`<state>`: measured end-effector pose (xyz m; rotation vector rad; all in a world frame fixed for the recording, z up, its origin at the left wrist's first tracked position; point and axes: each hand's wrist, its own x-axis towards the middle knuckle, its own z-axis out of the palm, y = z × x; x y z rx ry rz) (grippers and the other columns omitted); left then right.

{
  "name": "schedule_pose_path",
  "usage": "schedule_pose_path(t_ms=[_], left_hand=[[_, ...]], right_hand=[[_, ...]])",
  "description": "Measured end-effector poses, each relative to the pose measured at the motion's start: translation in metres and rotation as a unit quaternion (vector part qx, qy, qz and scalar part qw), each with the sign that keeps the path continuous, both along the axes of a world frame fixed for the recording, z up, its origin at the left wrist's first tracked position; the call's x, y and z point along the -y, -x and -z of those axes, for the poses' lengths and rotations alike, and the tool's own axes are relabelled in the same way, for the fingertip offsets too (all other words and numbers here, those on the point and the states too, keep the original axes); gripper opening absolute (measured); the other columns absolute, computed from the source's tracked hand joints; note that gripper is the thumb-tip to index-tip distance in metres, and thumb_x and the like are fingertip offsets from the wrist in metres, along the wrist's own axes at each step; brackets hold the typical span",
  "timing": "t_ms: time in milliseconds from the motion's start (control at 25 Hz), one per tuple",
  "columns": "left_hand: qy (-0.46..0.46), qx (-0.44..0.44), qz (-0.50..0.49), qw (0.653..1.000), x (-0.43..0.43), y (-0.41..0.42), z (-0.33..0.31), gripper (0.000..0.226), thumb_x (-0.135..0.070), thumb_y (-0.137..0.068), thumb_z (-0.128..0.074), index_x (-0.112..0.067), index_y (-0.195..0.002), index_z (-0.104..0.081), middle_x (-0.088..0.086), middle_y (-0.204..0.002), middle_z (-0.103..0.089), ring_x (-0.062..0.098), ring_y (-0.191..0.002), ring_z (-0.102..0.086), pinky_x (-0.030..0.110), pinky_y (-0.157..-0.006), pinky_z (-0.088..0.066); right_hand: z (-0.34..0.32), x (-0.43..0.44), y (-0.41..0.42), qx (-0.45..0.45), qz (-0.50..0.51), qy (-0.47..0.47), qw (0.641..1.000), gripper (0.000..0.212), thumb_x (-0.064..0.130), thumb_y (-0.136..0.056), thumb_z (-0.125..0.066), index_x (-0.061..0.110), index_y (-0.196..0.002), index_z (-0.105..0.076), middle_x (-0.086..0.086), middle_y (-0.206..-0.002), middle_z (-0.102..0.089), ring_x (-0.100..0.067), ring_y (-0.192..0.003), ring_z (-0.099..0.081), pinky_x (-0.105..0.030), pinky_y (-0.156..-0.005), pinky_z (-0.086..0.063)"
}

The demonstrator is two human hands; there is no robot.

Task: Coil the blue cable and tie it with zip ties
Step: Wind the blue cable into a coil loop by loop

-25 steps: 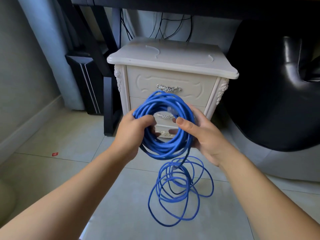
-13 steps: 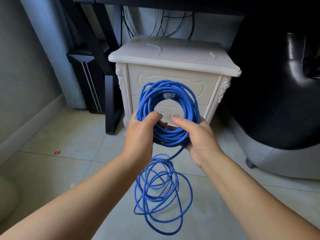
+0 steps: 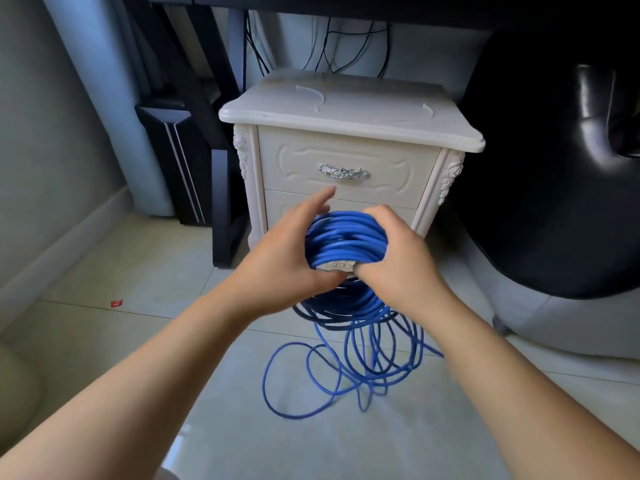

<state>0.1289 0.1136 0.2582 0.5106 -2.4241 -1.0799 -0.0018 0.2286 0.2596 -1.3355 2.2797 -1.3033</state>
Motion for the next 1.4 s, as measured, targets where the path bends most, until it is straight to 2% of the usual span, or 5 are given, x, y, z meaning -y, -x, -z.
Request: schedule_pose_path(t_ms=[240,520,880,1240,1400], left_hand=[[-0.064,-0.013,-0.123,0.990,-0.001,0.010,0.001,0.023,-0.007,-0.074,-0.071,-0.021,-0.083,-0.056,-0.007,-0.062,-0.054,0.008,-0.047,-0.047,0.024,-0.049,-0.040],[-0.305,-0.136,-0.171,0.927,0.006,0.006,-0.004,0.018,-0.002,-0.070,-0.067,-0.015,-0.081,-0.060,0.001,-0.058,-0.052,0.019,-0.055,-0.047,0.030,-0.052,-0.036],[-0.485,-0.165,-0.145,0.846,-0.010,0.012,-0.005,0.011,-0.006,-0.085,-0.065,-0.011,-0.092,-0.057,0.000,-0.058,-0.054,0.015,-0.056,-0.054,0.034,-0.071,-0.049],[-0.192,-0.035,-0.038,0.980,0.017,-0.001,-0.003,0.094,-0.037,-0.066,-0.086,-0.048,-0.144,-0.034,-0.017,-0.141,-0.048,-0.005,-0.128,-0.046,0.024,-0.100,-0.041],[-0.019,0.016,0.012,1.000,0.007,0.001,0.001,0.090,-0.019,-0.073,-0.081,-0.044,-0.145,-0.033,-0.017,-0.132,-0.051,-0.011,-0.114,-0.051,0.005,-0.092,-0.040]], right_hand=[[-0.011,-0.002,-0.001,0.051,-0.034,0.019,0.998,0.066,0.006,-0.071,-0.073,0.040,-0.122,-0.050,0.012,-0.103,-0.061,-0.004,-0.085,-0.064,-0.016,-0.075,-0.048],[-0.010,-0.013,0.007,0.325,-0.064,0.010,0.944,0.051,0.021,-0.079,-0.078,0.031,-0.123,-0.055,0.001,-0.110,-0.068,-0.010,-0.087,-0.072,-0.030,-0.070,-0.059],[-0.005,0.003,-0.011,0.402,0.021,0.159,0.902,0.035,-0.006,-0.081,-0.067,0.013,-0.108,-0.055,-0.017,-0.087,-0.061,-0.026,-0.069,-0.071,-0.042,-0.072,-0.060],[-0.008,-0.005,0.006,0.168,0.047,0.055,0.983,0.043,-0.001,-0.067,-0.063,0.029,-0.097,-0.060,0.006,-0.062,-0.062,-0.014,-0.056,-0.059,-0.028,-0.057,-0.051],[-0.013,-0.009,-0.001,0.024,-0.031,-0.059,0.997,0.052,0.018,-0.066,-0.070,0.046,-0.106,-0.053,0.017,-0.088,-0.068,-0.006,-0.078,-0.064,-0.028,-0.072,-0.053]])
